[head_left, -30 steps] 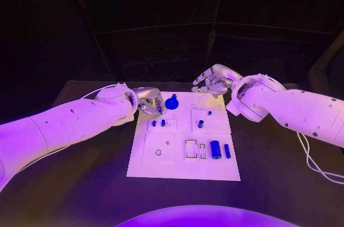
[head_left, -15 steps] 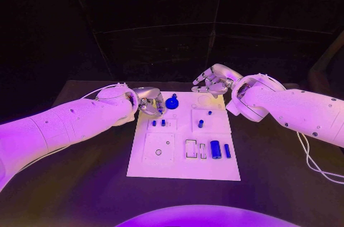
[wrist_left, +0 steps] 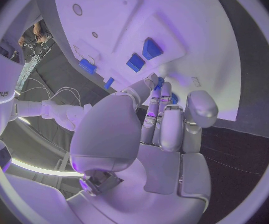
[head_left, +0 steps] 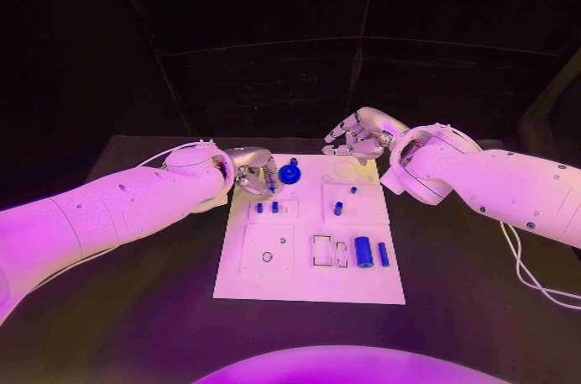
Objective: Assemble the parts on the task board
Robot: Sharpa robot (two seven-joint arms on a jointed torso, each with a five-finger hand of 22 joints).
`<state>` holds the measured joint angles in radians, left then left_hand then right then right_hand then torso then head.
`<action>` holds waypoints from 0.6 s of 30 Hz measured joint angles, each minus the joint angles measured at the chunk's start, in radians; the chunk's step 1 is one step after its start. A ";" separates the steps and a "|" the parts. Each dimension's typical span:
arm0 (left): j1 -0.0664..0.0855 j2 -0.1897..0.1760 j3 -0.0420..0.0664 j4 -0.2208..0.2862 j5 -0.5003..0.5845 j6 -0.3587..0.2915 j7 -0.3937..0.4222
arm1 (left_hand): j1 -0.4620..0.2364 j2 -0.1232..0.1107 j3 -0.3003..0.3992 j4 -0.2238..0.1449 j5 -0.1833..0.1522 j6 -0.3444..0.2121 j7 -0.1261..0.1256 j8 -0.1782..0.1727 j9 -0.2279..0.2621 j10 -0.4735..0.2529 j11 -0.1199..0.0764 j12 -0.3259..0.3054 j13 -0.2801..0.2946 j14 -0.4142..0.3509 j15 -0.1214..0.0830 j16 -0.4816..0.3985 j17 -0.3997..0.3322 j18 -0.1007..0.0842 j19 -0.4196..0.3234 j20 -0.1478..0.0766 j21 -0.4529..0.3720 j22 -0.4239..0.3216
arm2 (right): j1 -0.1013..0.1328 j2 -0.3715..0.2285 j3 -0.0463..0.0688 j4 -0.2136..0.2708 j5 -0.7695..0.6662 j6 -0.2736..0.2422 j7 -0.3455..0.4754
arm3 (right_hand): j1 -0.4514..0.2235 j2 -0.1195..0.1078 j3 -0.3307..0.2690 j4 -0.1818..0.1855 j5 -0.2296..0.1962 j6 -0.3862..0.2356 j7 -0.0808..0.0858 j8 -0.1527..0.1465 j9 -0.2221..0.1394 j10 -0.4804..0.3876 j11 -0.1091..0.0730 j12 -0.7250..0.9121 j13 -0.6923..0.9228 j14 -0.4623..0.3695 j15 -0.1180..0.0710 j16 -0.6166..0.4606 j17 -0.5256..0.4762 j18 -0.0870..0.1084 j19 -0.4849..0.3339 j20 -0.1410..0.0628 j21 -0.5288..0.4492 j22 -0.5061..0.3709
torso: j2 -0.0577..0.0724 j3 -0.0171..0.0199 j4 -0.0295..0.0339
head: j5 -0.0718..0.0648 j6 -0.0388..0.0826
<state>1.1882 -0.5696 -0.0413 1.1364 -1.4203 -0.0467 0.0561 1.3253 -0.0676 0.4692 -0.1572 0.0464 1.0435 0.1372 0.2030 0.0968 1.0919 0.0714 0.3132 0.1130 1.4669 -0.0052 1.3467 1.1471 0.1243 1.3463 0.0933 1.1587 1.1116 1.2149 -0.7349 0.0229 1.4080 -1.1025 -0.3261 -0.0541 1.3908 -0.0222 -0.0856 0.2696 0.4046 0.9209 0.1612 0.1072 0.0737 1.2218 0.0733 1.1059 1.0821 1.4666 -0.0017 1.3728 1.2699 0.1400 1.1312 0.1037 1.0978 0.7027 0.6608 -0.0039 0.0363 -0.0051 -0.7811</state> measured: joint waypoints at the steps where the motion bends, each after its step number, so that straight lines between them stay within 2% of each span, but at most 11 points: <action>1: 0.000 0.000 0.000 0.000 0.000 0.000 0.000 | 0.000 0.000 0.000 0.000 0.000 0.000 0.000 -0.001 0.000 0.000 0.000 -0.004 0.000 0.000 0.000 0.000 0.000 0.000 0.000 0.000 0.000 0.000 | 0.000 0.000 0.000 0.000 0.000 0.000 0.000 | 0.000 0.000 0.000 0.000 0.000 0.000 0.000 0.000 0.000 0.000 0.000 0.000 0.000 0.000 0.000 0.000 0.000 0.000 0.000 0.000 0.000 0.000 | 0.000 0.0000 0.0000 | 0.000 0.000; 5: 0.000 0.001 0.000 -0.001 0.000 0.004 -0.004 | -0.007 -0.007 -0.005 0.004 0.000 0.000 0.000 -0.009 -0.004 -0.001 0.001 -0.011 -0.003 0.000 0.000 0.000 -0.003 0.000 -0.004 0.004 -0.001 -0.001 | 0.000 0.000 0.000 0.000 0.000 0.000 0.000 | 0.002 0.002 0.000 0.000 0.000 -0.002 -0.002 0.000 0.000 0.000 0.000 0.000 0.000 0.000 0.000 -0.003 0.000 0.000 0.000 0.000 0.000 0.000 | 0.000 0.0001 0.0000 | 0.000 0.000; 8: 0.000 0.002 0.000 -0.003 0.000 0.009 -0.008 | -0.014 -0.014 -0.011 0.006 0.000 -0.010 0.005 -0.017 -0.009 -0.011 0.011 -0.018 -0.005 0.000 0.000 0.000 -0.009 0.000 -0.006 0.006 -0.008 -0.008 | 0.000 0.000 0.000 0.000 0.000 0.000 0.000 | 0.005 0.005 0.000 0.000 0.000 -0.003 -0.003 0.000 0.000 0.000 0.000 0.000 -0.001 0.000 0.000 -0.005 -0.001 0.000 0.000 0.000 -0.005 -0.002 | 0.000 0.0002 0.0000 | -0.001 0.000; 18: 0.000 0.003 0.000 -0.009 0.000 0.021 -0.022 | -0.014 -0.014 -0.019 0.007 0.000 -0.020 0.009 -0.029 -0.015 -0.026 0.014 -0.024 -0.008 0.000 0.000 0.000 -0.015 0.000 -0.011 0.011 -0.016 -0.013 | 0.000 -0.001 0.000 0.000 0.000 0.001 0.000 | 0.005 0.005 0.000 0.000 0.000 -0.003 -0.003 0.000 0.000 0.000 0.000 0.000 -0.001 0.000 0.000 -0.005 -0.001 0.000 0.000 0.000 -0.005 -0.002 | 0.000 -0.0001 0.0000 | -0.001 0.000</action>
<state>1.1882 -0.5668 -0.0416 1.1276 -1.4203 -0.0255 0.0339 1.3109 -0.0819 0.4507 -0.1500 0.0464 1.0233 0.1461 0.1742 0.0822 1.0659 0.0852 0.2891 0.1047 1.4669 -0.0052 1.3467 1.1323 0.1243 1.3354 0.1041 1.1424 1.0986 1.2148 -0.7354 0.0229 1.4081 -1.1025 -0.3255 -0.0541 1.3963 -0.0167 -0.0856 0.2696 0.4046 0.9176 0.1578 0.1072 0.0737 1.2219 0.0733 1.1059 1.0811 1.4666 -0.0017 1.3675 1.2686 0.1400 1.1312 0.1037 1.0932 0.7004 0.6608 -0.0040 0.0363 -0.0064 -0.7816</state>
